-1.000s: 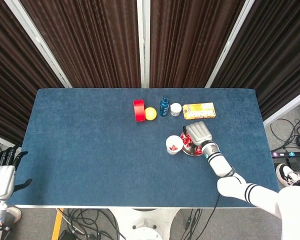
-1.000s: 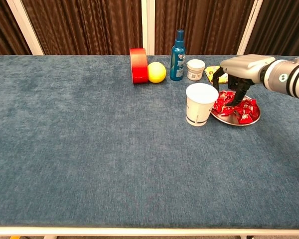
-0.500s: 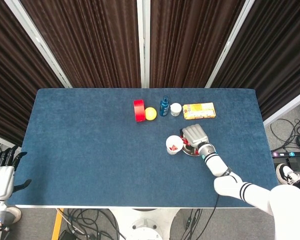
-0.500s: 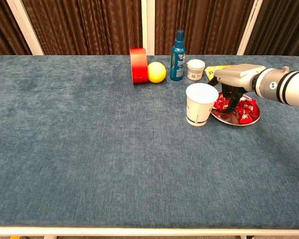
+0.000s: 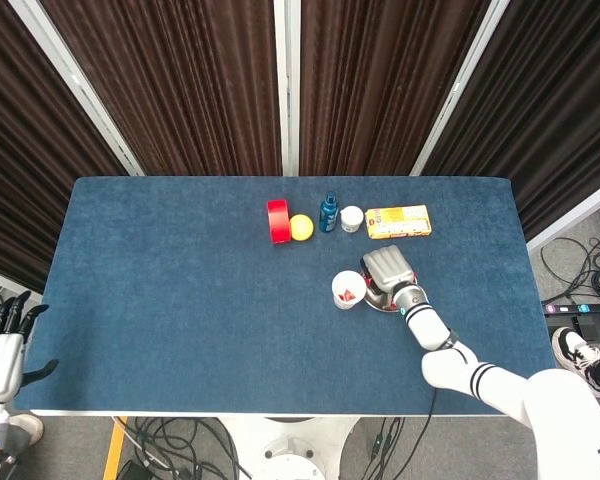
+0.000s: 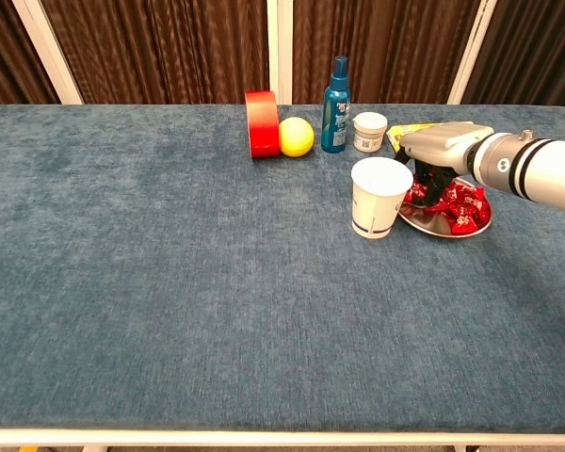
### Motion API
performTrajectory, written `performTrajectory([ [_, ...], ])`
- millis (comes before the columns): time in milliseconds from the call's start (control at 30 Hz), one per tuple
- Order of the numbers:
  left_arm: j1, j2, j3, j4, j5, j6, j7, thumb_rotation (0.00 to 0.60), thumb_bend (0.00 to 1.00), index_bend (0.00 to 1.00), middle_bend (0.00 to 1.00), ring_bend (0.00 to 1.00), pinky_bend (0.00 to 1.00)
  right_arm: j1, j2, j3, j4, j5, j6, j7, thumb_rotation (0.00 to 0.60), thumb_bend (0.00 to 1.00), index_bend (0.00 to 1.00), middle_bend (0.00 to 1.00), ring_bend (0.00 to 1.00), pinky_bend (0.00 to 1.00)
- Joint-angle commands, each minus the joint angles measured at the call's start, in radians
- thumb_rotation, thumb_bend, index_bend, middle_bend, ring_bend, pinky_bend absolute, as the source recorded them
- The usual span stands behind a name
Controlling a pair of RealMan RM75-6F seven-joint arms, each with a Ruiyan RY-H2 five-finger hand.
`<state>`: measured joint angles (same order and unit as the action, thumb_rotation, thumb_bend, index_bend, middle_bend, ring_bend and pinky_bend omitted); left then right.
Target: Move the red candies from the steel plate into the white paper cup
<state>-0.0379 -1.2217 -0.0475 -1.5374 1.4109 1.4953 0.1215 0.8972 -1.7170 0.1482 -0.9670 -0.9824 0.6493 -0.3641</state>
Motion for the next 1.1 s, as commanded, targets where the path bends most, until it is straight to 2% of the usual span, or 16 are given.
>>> performTrajectory([
  [33, 0.001, -0.001, -0.001, 0.003, -0.001, 0.000, -0.004, 0.600, 0.00, 0.26, 0.15, 0.09, 0.13, -0.009, 0.018, 0.010, -0.020, -0.007, 0.024, 0.011, 0.600, 0.39, 0.68, 0.98, 0.98, 1.00],
  [167, 0.002, -0.002, -0.001, 0.008, 0.003, 0.003, -0.008, 0.600, 0.00, 0.26, 0.15, 0.09, 0.13, -0.038, 0.101, 0.031, -0.135, -0.044, 0.099, 0.044, 0.600, 0.39, 0.69, 0.98, 0.98, 1.00],
  [333, 0.003, -0.001, -0.003, 0.009, 0.003, 0.005, -0.009, 0.600, 0.00, 0.26, 0.15, 0.09, 0.13, -0.091, 0.260, 0.051, -0.391, -0.156, 0.237, 0.099, 0.600, 0.39, 0.69, 0.98, 0.97, 1.00],
  [433, 0.002, 0.000, -0.004, 0.006, 0.005, 0.005, -0.007, 0.600, 0.00, 0.26, 0.15, 0.09, 0.13, -0.106, 0.331, 0.052, -0.508, -0.211, 0.267, 0.125, 0.600, 0.39, 0.68, 0.98, 0.97, 1.00],
  [533, 0.002, 0.001, -0.003, 0.003, 0.008, 0.008, -0.004, 0.600, 0.00, 0.26, 0.15, 0.09, 0.13, -0.108, 0.357, 0.043, -0.562, -0.246, 0.271, 0.133, 0.600, 0.39, 0.66, 0.98, 0.97, 1.00],
  [633, 0.004, 0.002, -0.003, 0.000, 0.008, 0.010, -0.002, 0.600, 0.00, 0.26, 0.15, 0.09, 0.13, -0.100, 0.353, 0.027, -0.571, -0.250, 0.241, 0.133, 0.600, 0.39, 0.65, 0.98, 0.97, 1.00],
  [933, 0.007, 0.006, -0.002, -0.001, 0.003, 0.008, 0.000, 0.600, 0.00, 0.26, 0.15, 0.09, 0.13, -0.060, 0.271, 0.004, -0.483, -0.217, 0.168, 0.097, 0.600, 0.38, 0.58, 0.98, 0.96, 1.00],
  [1100, 0.007, 0.005, -0.003, 0.003, 0.001, 0.006, -0.004, 0.600, 0.00, 0.26, 0.15, 0.09, 0.13, -0.048, 0.255, 0.003, -0.459, -0.197, 0.149, 0.082, 0.600, 0.35, 0.47, 0.98, 0.96, 1.00],
])
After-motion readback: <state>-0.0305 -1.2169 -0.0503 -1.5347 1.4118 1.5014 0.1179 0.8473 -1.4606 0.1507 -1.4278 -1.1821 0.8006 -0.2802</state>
